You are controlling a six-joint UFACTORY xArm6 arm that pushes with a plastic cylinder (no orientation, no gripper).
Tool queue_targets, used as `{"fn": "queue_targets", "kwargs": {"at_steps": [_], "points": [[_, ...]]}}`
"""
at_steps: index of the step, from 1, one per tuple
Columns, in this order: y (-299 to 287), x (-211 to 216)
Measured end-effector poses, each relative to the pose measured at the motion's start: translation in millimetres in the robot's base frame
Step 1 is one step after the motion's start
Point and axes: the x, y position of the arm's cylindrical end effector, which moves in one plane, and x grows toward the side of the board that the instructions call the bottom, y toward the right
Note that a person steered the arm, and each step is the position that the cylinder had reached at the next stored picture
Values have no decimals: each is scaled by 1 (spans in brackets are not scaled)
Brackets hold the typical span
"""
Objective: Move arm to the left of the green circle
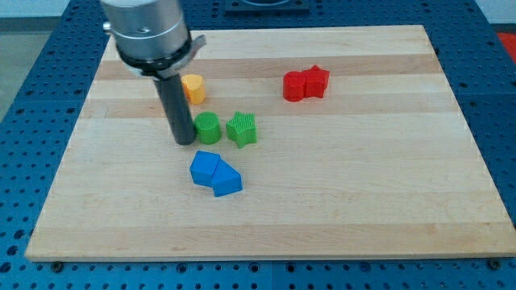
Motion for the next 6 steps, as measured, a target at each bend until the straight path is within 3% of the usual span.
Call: {"fn": "queue_targets", "kwargs": {"at_steps": [1, 3, 6], "points": [[6, 0], [-42, -8], [28, -22]]}}
